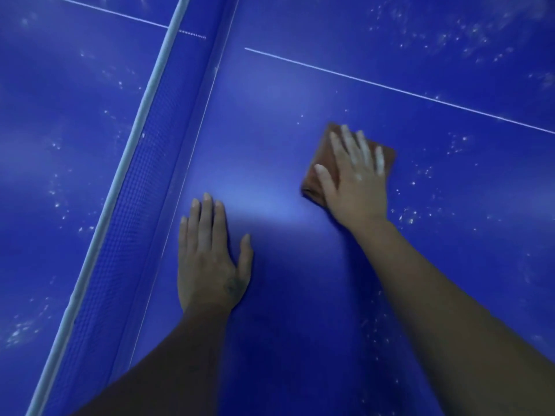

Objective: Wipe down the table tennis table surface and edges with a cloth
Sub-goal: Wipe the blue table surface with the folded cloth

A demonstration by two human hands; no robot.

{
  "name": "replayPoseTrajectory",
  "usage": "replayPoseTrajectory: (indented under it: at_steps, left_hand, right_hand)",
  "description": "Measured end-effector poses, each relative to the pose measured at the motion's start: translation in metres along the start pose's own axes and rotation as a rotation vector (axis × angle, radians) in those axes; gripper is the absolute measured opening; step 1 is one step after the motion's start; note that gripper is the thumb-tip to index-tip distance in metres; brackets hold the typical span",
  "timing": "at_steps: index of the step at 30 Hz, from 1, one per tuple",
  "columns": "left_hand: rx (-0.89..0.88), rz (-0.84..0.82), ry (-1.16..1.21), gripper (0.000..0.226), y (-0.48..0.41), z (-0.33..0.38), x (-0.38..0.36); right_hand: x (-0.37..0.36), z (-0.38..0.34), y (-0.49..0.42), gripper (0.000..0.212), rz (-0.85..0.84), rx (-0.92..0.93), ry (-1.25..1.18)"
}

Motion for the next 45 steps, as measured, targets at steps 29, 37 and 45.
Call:
replayPoseTrajectory:
  at_steps: [29,37,45]
  left_hand:
    - [0.011,-0.019,0.015,0.083,0.001,-0.003,-0.005]
    - [0.008,-0.005,0.015,0.083,0.001,-0.003,-0.004]
    - [-0.004,-0.008,0.003,0.082,0.001,-0.003,-0.005]
  right_hand:
    - [0.002,-0.019,-0.062,0.074,0.002,-0.124,0.036]
    - [-0.012,-0.100,-0.101,0.073,-0.040,0.149,-0.066]
    - [0.014,0.096,-0.093,0.077,0.059,-0.324,-0.013]
Point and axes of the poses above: each hand's wrist, its own y-axis away from the middle knuckle, its own x-axis out of the back of the hand, z = x × y, the point moved 2 cm from there along -y, towards the middle knuckle, and after that the axes turned 7 degrees about -x, right-handed, at the moved point
